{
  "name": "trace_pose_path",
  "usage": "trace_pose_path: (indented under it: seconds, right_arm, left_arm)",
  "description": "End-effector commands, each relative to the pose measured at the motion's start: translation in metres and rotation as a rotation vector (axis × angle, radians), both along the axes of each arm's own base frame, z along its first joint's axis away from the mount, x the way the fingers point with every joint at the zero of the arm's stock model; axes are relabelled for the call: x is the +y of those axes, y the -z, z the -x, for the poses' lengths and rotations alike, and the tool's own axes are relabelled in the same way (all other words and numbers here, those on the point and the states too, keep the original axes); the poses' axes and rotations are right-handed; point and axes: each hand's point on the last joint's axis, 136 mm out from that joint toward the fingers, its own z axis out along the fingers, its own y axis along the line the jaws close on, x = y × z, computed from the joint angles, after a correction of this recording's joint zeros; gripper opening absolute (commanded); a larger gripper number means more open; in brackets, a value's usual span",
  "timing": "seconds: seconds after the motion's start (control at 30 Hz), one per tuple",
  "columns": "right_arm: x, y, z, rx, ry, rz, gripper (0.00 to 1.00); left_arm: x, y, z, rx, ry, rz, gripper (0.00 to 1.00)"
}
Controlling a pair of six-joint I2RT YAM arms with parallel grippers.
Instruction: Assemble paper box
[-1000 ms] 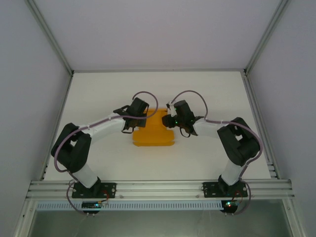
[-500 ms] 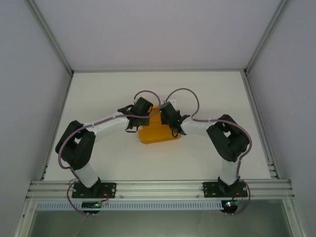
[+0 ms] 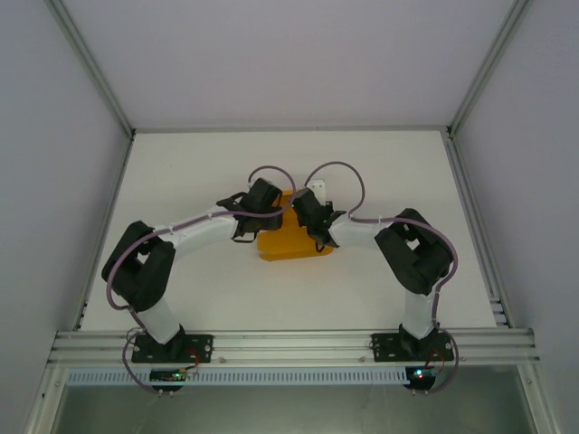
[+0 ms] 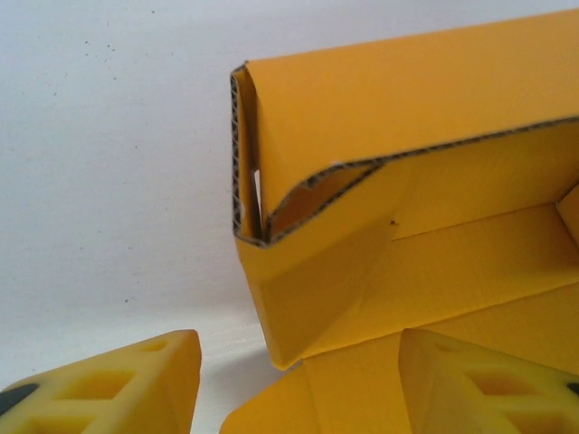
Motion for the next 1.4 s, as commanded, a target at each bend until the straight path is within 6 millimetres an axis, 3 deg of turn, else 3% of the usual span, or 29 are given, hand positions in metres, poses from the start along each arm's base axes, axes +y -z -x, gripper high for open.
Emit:
trace_pose_path:
  seconds: [0.0,0.1,0.4,0.6,0.67,0.83,1.0,1.13,1.27,1.37]
  right_arm:
    - [-0.017,0.038,0.024,0.124,-0.057,0.115,0.0]
    - [-0.011,0.034,0.023,0.124,-0.097,0.107,0.0]
    - [-0.004,0.036,0.023,0.151,-0.137,0.108,0.0]
    - [-0.003,0.038,0.02,0.158,-0.133,0.112,0.0]
    - [-0.003,0.039,0.018,0.159,-0.125,0.113,0.0]
    - [-0.027,0.035,0.014,0.139,0.016,0.152,0.0]
    - [-0.062,0.03,0.018,0.121,0.215,0.172,0.0]
    - [-0.074,0.028,0.019,0.099,0.275,0.174,0.0]
    - [-0.075,0.029,0.017,0.094,0.274,0.152,0.0]
    - [-0.067,0.029,0.014,0.092,0.229,0.115,0.0]
  left_arm:
    - [0.005,-0.007,-0.001,-0.032,-0.014,0.001,0.61]
    - [0.009,-0.004,-0.005,-0.039,-0.013,-0.005,0.61]
    - [0.007,0.01,-0.028,-0.096,-0.016,0.024,0.49]
    - [0.008,0.021,-0.035,-0.096,-0.037,0.016,0.33]
    - [0.012,0.025,-0.037,-0.093,-0.066,-0.002,0.23]
    - [0.057,0.034,-0.036,-0.109,-0.283,-0.138,0.0]
    - [0.102,0.037,-0.026,-0.149,-0.5,-0.23,0.0]
    - [0.134,0.033,-0.013,-0.184,-0.658,-0.316,0.0]
    - [0.147,0.032,-0.009,-0.196,-0.7,-0.373,0.0]
    - [0.144,0.034,-0.012,-0.182,-0.665,-0.392,0.0]
